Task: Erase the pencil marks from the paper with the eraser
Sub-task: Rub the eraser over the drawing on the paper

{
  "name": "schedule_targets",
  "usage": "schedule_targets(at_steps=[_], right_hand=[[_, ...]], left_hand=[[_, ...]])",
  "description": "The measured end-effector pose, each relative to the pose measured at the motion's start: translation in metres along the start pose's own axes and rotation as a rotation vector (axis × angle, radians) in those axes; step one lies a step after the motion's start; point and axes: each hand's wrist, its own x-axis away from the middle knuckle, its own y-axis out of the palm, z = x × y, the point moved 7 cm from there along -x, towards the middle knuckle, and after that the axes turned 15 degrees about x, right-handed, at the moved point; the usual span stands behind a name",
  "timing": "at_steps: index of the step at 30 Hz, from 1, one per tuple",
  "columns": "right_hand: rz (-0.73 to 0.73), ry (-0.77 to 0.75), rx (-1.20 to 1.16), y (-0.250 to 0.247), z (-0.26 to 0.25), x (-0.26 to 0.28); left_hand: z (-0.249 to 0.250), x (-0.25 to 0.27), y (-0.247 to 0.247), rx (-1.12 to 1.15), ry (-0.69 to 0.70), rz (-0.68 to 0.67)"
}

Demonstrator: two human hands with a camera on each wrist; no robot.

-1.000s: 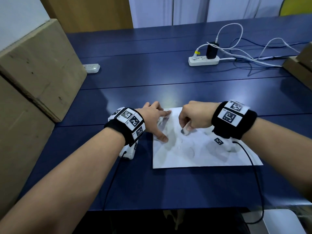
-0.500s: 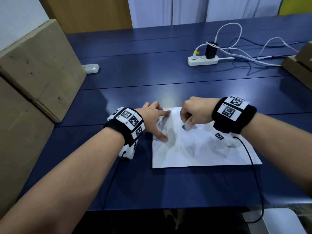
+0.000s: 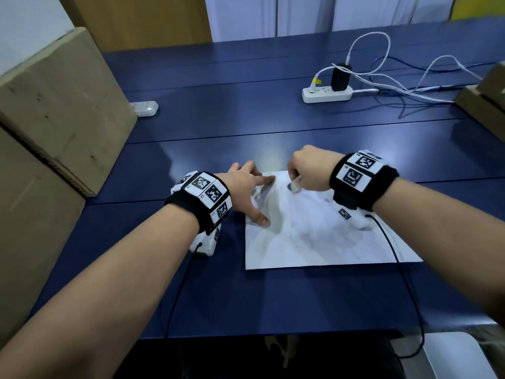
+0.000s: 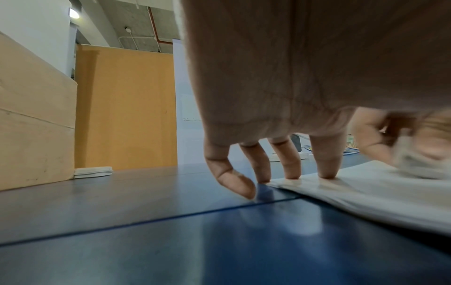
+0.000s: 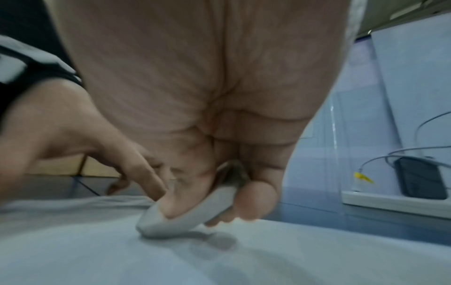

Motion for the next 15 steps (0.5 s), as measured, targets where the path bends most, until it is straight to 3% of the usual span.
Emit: schedule_targets(at_steps=[3,8,15], right_hand=[[0.023,0.012,-0.024,-0.001,0.004,0.002],[-0.173,-0.176,-0.008,0.013,-0.022,0.024],[0.034,0.116,-0.054,-0.002,0.02,-0.007]], left_hand=[[0.0,0.001,0.0,0.003,0.0,0.0],[-0.001,0.001,0.001,0.011,-0.005,0.009],[0.0,0.001,0.0,0.006,0.006,0.001]])
